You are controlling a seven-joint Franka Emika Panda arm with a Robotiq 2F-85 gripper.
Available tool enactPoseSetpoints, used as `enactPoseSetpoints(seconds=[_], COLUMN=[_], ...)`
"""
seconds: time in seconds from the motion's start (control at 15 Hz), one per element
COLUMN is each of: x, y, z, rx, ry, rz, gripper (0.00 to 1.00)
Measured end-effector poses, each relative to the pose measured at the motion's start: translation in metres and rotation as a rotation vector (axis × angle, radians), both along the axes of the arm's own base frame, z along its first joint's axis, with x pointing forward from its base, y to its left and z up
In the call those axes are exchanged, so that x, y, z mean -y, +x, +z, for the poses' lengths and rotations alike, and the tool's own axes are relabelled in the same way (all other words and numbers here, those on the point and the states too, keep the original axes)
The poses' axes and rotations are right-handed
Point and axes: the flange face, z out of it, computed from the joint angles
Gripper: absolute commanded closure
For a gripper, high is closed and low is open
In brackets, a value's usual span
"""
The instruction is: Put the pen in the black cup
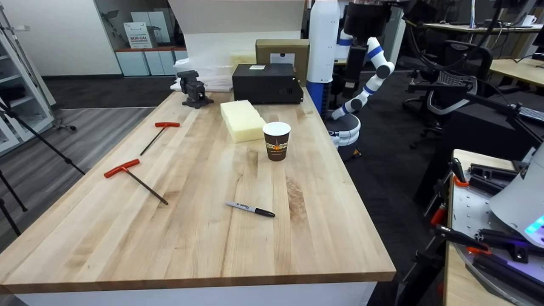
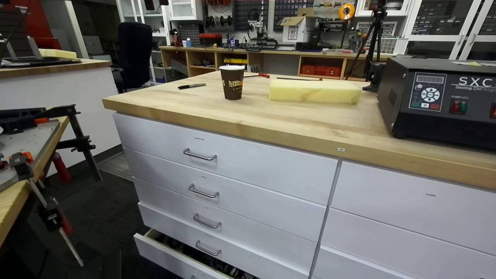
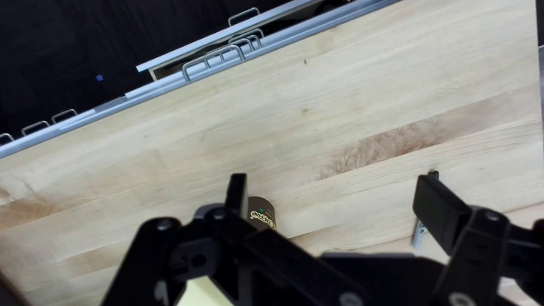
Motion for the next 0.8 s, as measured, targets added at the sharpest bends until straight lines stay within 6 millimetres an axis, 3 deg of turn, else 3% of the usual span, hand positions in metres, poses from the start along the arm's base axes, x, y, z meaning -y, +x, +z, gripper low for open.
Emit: enactPoseSetpoints(seconds=[0.53,0.8], x=[0.0,-0.021], y=[0.062,0.074], z=[-0.039,-0.058], rx=[0.041,0.004], ry=[0.117,0.164], rz=[0.081,0.134], gripper=[0.0,0.0])
